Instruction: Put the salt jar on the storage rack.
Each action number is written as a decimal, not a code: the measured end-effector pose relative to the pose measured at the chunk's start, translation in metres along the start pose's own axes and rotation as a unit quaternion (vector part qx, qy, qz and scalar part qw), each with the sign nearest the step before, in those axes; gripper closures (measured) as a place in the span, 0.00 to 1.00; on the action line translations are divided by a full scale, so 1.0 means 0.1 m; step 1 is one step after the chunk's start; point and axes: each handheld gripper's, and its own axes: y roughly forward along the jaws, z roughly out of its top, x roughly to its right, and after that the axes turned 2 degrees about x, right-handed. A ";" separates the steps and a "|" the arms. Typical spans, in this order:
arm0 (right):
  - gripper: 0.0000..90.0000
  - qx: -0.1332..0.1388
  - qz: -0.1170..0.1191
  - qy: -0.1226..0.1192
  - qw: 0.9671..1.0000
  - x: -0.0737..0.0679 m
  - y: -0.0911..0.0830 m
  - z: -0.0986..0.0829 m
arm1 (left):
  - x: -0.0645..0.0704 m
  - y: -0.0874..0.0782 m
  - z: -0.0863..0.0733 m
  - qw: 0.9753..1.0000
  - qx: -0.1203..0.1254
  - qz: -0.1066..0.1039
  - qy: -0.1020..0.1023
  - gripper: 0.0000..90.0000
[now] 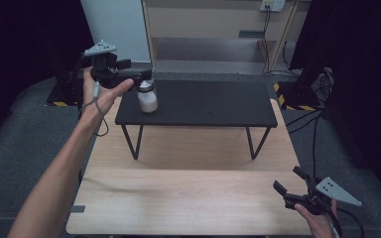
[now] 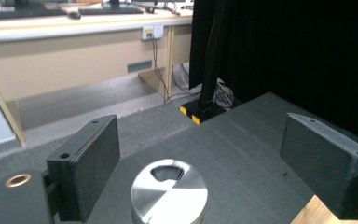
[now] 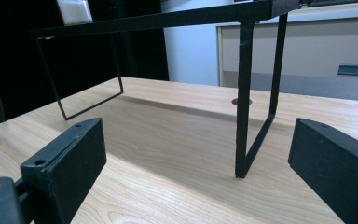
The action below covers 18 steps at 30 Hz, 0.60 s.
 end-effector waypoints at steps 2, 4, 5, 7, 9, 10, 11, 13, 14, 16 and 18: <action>0.04 0.000 0.000 0.000 1.000 0.00 0.00 0.00 | 0.03 -0.07 0.10 1.000 0.007 -0.003 0.004 0.11; 0.04 0.000 0.000 -0.001 1.000 -0.01 0.00 0.00 | 0.07 -0.16 0.18 1.000 0.011 -0.006 0.014 0.11; 0.04 0.000 0.000 0.000 1.000 -0.01 0.00 0.00 | 0.09 -0.20 0.22 1.000 0.012 -0.011 0.018 0.10; 0.04 0.000 0.000 0.000 1.000 0.00 0.00 0.00 | 0.13 -0.28 0.28 0.999 0.013 -0.018 0.024 0.08; 0.04 -0.001 0.001 0.000 1.000 -0.01 0.00 0.01 | 0.16 -0.36 0.32 0.999 0.012 -0.025 0.031 0.07; 0.04 -0.002 0.002 -0.002 1.000 -0.01 0.00 0.01 | 0.18 -0.40 0.33 0.999 0.012 -0.030 0.034 0.05; 0.04 -0.002 0.003 -0.002 1.000 -0.01 0.00 0.01 | 0.18 -0.45 0.32 0.999 0.017 -0.036 0.034 0.04; 0.04 -0.002 0.003 -0.003 1.000 -0.01 0.01 0.01 | 0.16 -0.53 0.31 0.998 0.020 -0.054 0.034 0.03; 0.05 -0.002 0.003 -0.003 1.000 -0.01 0.01 0.01 | 0.15 -0.57 0.31 0.997 0.019 -0.061 0.036 0.03; 0.05 -0.003 0.003 -0.003 1.000 -0.01 0.01 0.01 | 0.14 -0.67 0.30 0.996 0.022 -0.071 0.043 0.03; 0.05 -0.004 0.002 -0.003 1.000 -0.01 0.01 0.01 | 0.13 -0.77 0.26 0.996 0.029 -0.079 0.042 0.03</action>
